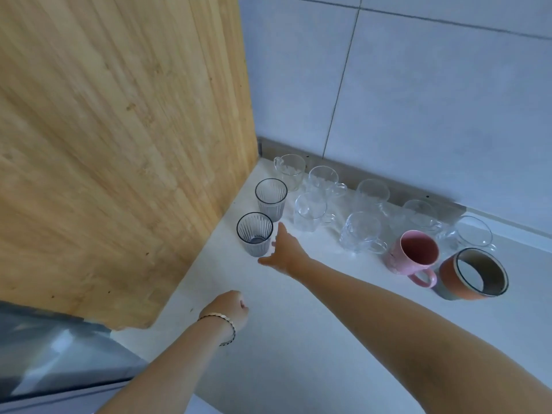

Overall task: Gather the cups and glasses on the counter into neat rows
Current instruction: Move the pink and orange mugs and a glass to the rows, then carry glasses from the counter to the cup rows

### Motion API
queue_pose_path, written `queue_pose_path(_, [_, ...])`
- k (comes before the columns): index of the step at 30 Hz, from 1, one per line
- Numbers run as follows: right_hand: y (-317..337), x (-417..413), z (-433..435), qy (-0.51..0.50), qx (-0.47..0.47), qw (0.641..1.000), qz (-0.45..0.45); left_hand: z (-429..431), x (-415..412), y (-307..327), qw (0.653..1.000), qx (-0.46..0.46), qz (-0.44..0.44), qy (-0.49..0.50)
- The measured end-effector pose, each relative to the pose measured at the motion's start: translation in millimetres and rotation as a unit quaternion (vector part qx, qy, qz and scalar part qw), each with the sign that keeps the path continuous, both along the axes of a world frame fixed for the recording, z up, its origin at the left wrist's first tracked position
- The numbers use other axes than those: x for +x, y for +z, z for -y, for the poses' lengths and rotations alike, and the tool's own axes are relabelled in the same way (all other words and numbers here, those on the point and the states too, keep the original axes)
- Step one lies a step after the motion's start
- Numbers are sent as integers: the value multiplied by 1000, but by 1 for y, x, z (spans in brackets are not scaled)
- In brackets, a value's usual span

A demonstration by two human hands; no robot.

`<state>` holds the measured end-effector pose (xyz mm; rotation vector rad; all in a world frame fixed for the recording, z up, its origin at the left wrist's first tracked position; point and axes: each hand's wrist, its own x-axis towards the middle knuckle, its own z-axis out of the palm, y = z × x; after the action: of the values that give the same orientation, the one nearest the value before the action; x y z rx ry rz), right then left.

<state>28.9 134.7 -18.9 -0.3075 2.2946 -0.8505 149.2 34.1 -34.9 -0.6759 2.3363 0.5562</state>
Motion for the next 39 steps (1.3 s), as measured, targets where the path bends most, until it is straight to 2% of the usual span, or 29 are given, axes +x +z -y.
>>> queue_pose_path(2, [-3,9,-32,32,49,997,48,-10,-7,2,1000,6,-7,-21])
queue_pose_path(5, [2,25,-100,77,125,987,65,-39,-25,7,997,14,-15,-75])
queue_pose_path(8, [12,42,-183,75,192,975,89,-88,-46,13,988,14,-23,-151])
queue_pose_path(13, [29,76,-331,-50,226,968,94,-211,-75,28,959,31,-44,-279])
queue_pose_path(17, [42,110,-450,-184,214,956,85,-330,-82,41,921,29,-43,-387])
queue_pose_path(20, [49,134,-538,-240,210,945,73,-418,-77,44,896,28,-42,-440])
queue_pose_path(24, [47,156,-654,-278,216,934,64,-532,-66,39,885,35,-37,-462])
queue_pose_path(30, [38,154,-815,-298,238,923,47,-682,-50,30,904,42,-49,-424])
queue_pose_path(39, [43,71,-988,-359,294,885,-30,-813,-69,24,921,40,-77,-381])
